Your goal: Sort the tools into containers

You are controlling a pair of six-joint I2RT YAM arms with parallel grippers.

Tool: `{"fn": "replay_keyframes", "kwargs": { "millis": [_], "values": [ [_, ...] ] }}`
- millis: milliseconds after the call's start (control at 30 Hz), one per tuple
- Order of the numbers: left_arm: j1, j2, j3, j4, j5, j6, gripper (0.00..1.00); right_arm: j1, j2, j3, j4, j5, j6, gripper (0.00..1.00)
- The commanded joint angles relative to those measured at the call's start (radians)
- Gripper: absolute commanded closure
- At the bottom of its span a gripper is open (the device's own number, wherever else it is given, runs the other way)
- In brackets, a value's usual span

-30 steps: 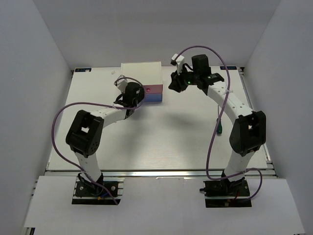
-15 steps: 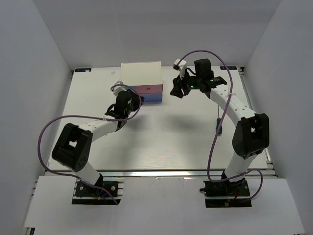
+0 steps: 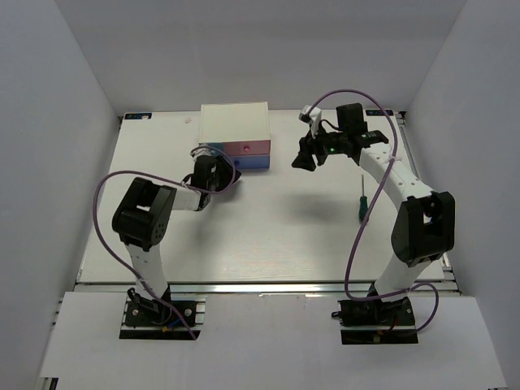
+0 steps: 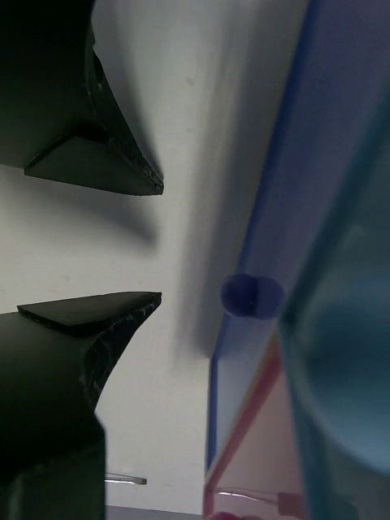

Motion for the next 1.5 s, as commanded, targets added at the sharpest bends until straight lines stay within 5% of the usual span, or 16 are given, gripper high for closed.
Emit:
{"fn": "replay_keyframes", "kwargs": {
  "millis": [0,367,667,1133,1467],
  "values": [
    [0.006,0.05,0.093,0.107,0.076,0.049,0.39,-0.019,-0.046,-0.008,0.001,-0.04,-0.022,0.41],
    [0.011,0.143,0.181,0.176,-0.016,0.017,0.42,-0.047,-0.023,-0.009,-0.002,-0.043,-0.022,0.43],
    [0.004,0.045,0.031,0.279,-0.197,-0.08,0.46,-0.048,-0.003,-0.003,-0.007,-0.047,-0.014,0.43],
    [0.004,0.134,0.138,0.267,-0.187,-0.083,0.46,-0.05,-0.006,-0.014,-0.03,-0.041,-0.03,0.43],
    [0.004,0.172,0.186,0.262,-0.159,-0.115,0.65,-0.05,-0.012,-0.02,-0.03,-0.044,-0.03,0.44]
  ]
}}
